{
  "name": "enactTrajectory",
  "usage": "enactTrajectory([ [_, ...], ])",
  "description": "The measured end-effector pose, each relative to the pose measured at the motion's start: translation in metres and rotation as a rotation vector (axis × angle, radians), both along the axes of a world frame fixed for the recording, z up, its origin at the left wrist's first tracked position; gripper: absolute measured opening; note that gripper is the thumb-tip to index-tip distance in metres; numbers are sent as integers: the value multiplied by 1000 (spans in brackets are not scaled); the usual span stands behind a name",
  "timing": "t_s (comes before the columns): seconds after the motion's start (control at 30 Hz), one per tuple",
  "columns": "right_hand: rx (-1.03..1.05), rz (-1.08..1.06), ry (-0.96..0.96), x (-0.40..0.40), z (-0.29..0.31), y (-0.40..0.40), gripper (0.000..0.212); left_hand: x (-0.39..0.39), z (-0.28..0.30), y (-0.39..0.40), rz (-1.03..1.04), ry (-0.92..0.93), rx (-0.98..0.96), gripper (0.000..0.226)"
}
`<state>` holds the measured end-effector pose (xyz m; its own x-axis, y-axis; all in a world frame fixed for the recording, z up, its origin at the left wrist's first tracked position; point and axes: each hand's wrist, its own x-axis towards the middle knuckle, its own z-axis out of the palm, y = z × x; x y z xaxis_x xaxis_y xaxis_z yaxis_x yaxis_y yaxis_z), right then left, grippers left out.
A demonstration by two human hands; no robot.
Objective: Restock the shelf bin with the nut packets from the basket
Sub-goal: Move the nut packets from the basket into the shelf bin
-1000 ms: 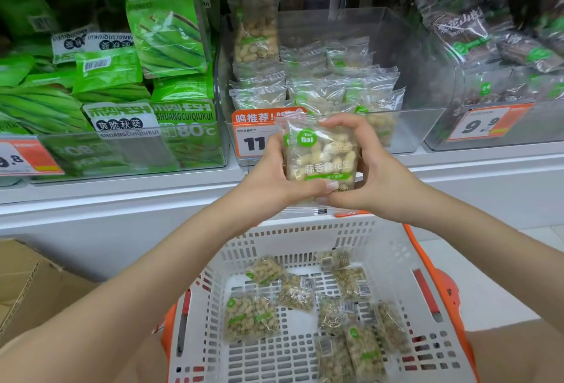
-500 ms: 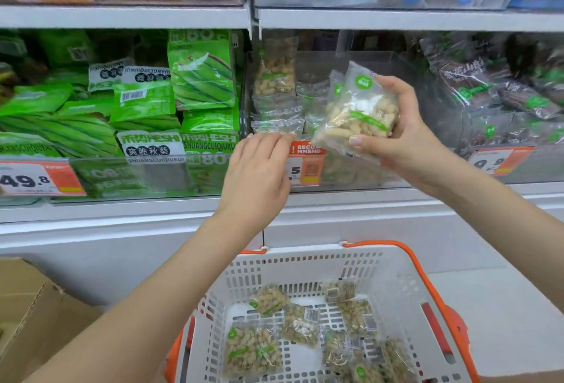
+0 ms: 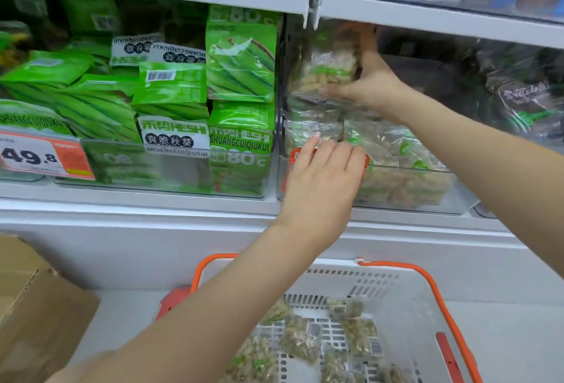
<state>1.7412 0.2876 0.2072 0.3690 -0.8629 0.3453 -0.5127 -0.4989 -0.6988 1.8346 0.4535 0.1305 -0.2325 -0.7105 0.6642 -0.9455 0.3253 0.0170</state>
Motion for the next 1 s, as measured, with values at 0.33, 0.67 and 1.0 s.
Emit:
enactTrajectory([
  [0.33,-15,123,144,14,-14,-19,86,-3,-1,1,31,27,-8,47],
  [0.67,-42,83,214,16,-22,-15,86,-8,-1,1,64,53,7,42],
  [1.0,-36,75,147,1,-17,-1,82,-2,2,5,3,28,46,39],
])
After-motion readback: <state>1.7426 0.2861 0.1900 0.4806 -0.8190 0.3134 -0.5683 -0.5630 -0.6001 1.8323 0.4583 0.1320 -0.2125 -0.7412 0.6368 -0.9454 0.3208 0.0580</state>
